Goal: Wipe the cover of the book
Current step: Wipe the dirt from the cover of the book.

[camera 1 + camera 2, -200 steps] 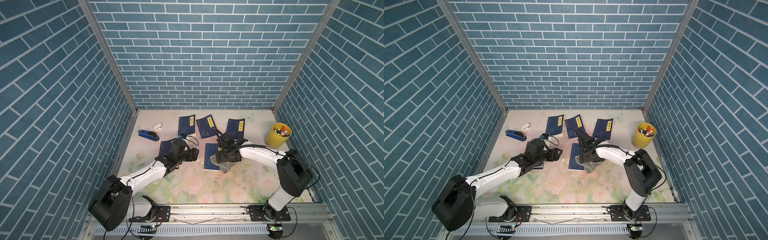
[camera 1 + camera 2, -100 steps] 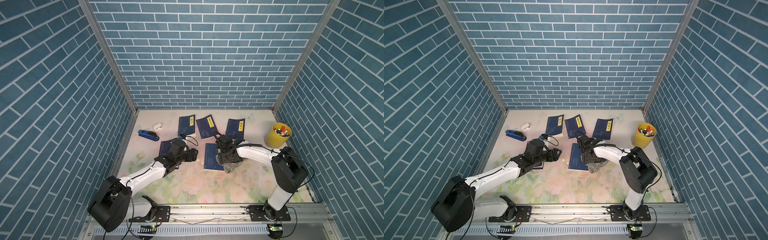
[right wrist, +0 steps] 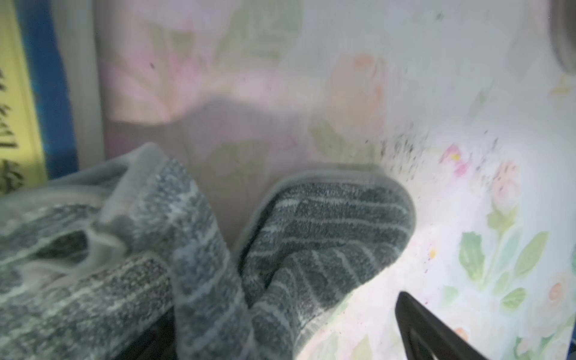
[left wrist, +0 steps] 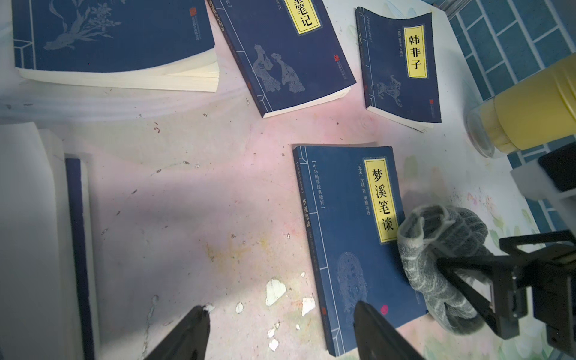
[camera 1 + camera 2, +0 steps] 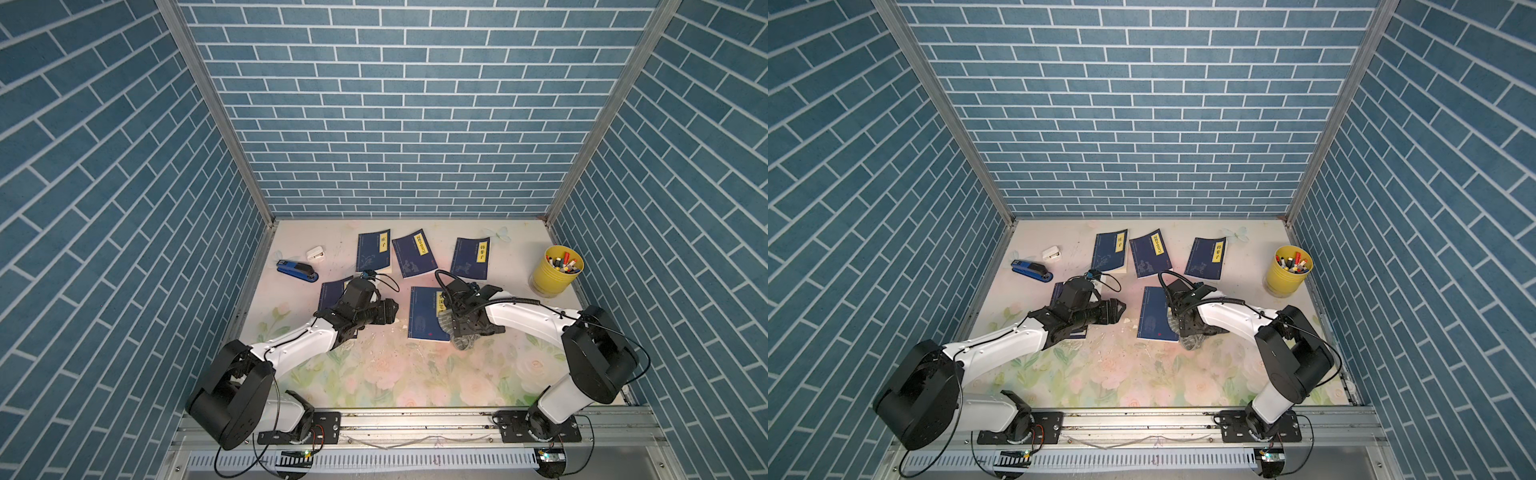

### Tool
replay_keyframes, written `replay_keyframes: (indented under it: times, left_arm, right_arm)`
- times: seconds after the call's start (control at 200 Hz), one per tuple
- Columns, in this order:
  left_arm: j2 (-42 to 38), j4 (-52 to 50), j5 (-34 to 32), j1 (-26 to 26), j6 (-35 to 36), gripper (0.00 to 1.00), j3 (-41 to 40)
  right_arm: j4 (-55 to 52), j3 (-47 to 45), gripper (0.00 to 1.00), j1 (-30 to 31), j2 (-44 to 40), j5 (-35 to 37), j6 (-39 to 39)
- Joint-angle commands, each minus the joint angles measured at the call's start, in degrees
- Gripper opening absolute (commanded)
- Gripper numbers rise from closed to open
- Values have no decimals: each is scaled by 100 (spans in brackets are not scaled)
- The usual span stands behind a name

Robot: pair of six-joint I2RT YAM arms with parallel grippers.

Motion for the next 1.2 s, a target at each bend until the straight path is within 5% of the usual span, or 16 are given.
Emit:
replay_keyframes:
  times: [0.0, 0.49, 0.62, 0.945, 1.195]
  left_arm:
    - [34, -132, 31, 26, 142, 78, 148]
    - [-81, -213, -40, 42, 162, 78, 96]
    - [-90, -226, -39, 42, 152, 78, 93]
    - [-116, -260, -47, 42, 169, 78, 138]
    - [-122, -254, -95, 51, 179, 78, 191]
  right_arm:
    - [467, -141, 99, -58, -193, -512, 400]
    - [1727, -718, 95, -1031, 78, -1767, -241]
    - [1716, -716, 78, -1082, 295, -1877, -410]
    - [1604, -286, 8, -1074, 355, -2125, -900]
    - [769, 764, 1, -964, -147, -1768, -1377]
